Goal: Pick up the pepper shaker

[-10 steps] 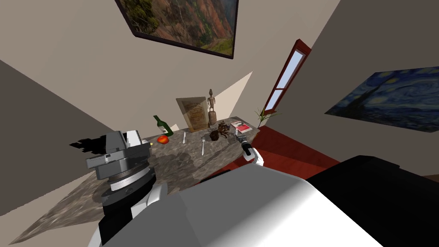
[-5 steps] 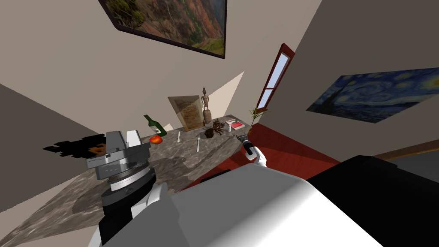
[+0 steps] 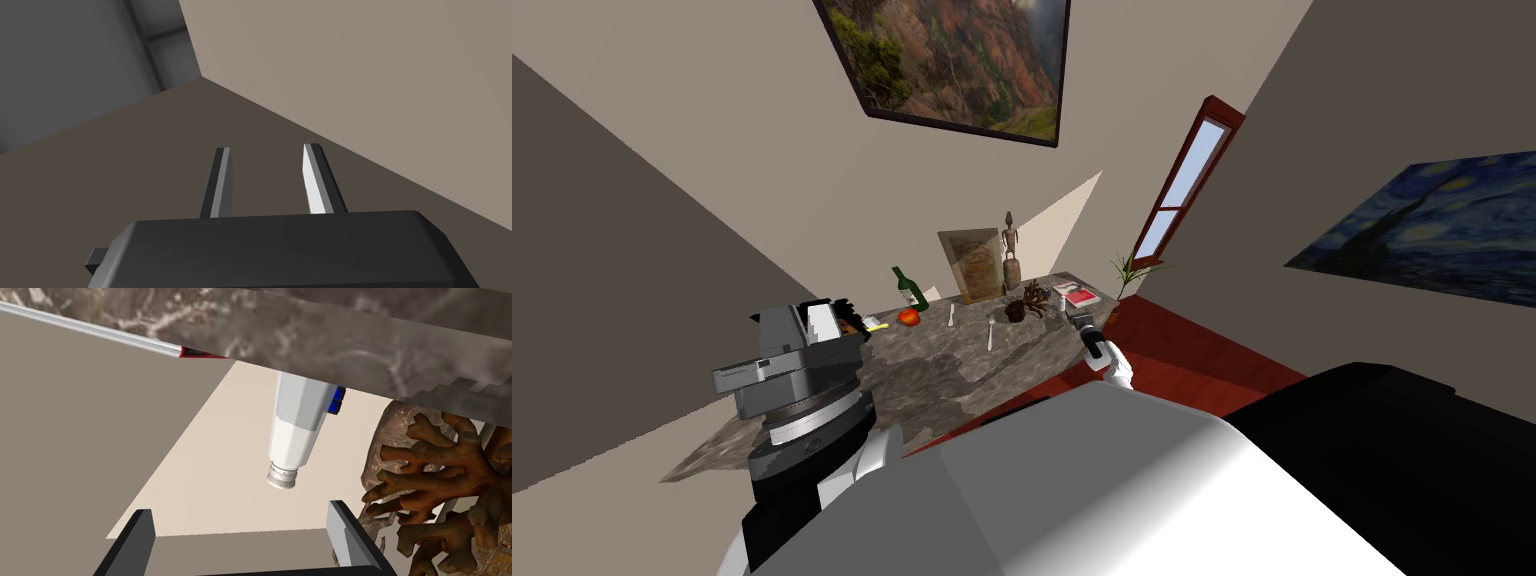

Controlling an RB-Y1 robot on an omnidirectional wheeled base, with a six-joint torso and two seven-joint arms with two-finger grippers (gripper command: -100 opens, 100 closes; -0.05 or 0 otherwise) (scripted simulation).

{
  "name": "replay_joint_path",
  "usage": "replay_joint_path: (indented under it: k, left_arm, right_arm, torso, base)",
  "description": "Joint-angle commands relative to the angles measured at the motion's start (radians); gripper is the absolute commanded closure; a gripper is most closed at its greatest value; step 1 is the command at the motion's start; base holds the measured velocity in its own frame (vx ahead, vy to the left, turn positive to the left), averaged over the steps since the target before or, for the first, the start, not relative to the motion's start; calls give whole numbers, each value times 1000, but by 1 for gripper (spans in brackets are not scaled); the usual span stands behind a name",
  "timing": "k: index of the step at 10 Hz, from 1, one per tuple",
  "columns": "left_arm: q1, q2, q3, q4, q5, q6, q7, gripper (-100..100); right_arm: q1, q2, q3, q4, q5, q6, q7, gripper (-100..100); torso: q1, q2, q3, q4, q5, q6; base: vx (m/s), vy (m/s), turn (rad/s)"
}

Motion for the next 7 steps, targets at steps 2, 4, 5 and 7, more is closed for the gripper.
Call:
replay_joint_path:
  k: [2, 4, 5, 7]
  left_arm:
    - [0, 0, 0, 0, 0, 0, 0, 0]
    - [0, 0, 0, 0, 0, 0, 0, 0]
    - [0, 0, 0, 0, 0, 0, 0, 0]
    - [0, 0, 0, 0, 0, 0, 0, 0]
  right_arm:
    - [-12, 57, -31, 10, -13, 1, 13, -100]
    - [-18, 106, -48, 13, -18, 2, 19, -100]
    - [-21, 128, -54, 14, -20, 3, 21, -100]
    - [-20, 133, -53, 12, -20, 3, 21, -100]
  torso:
    - [-3, 1, 0, 0, 0, 1]
    - [-6, 4, 2, 1, -1, 1]
    - [-8, 5, 3, 1, -2, 1]
    - [-8, 6, 3, 1, -2, 1]
  base:
    - [116, -4, 89]
    - [86, -54, 47]
    - [67, -66, 39]
    - [47, -37, 17]
